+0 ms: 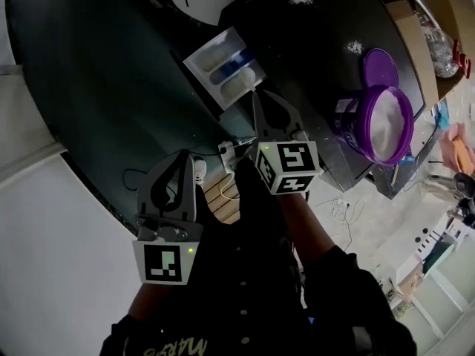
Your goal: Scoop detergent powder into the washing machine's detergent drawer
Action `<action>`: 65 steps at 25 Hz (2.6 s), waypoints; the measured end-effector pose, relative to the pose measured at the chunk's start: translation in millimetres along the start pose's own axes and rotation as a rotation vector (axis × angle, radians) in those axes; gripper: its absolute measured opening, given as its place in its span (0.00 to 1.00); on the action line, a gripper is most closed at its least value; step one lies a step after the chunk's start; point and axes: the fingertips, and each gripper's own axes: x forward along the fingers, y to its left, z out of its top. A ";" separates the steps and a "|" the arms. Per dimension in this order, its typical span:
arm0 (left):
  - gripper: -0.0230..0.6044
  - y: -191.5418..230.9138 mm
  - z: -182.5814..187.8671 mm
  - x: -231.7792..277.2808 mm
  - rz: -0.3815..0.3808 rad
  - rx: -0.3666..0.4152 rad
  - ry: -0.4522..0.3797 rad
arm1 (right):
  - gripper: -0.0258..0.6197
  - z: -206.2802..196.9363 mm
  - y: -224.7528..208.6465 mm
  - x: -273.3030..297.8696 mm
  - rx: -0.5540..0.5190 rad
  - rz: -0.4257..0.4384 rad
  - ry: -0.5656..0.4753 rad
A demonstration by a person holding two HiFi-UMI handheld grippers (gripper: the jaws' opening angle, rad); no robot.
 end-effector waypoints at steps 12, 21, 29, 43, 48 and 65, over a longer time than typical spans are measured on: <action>0.06 -20.6 45.8 3.2 -0.092 0.026 -0.091 | 0.09 58.3 10.7 -58.7 0.029 0.007 -0.114; 0.06 -64.1 99.0 9.8 -0.247 0.096 -0.203 | 0.09 110.7 -15.9 -138.1 0.003 -0.109 -0.246; 0.06 -120.1 128.4 16.4 -0.406 0.147 -0.267 | 0.09 132.5 -64.1 -214.1 0.033 -0.293 -0.348; 0.06 -200.6 136.4 30.3 -0.608 0.184 -0.291 | 0.09 92.2 -146.1 -307.0 0.079 -0.560 -0.292; 0.06 -206.1 132.8 36.5 -0.620 0.179 -0.275 | 0.09 80.0 -153.0 -297.7 0.055 -0.561 -0.198; 0.06 -212.7 106.0 68.4 -0.604 0.167 -0.170 | 0.09 43.7 -172.2 -256.5 0.093 -0.481 0.037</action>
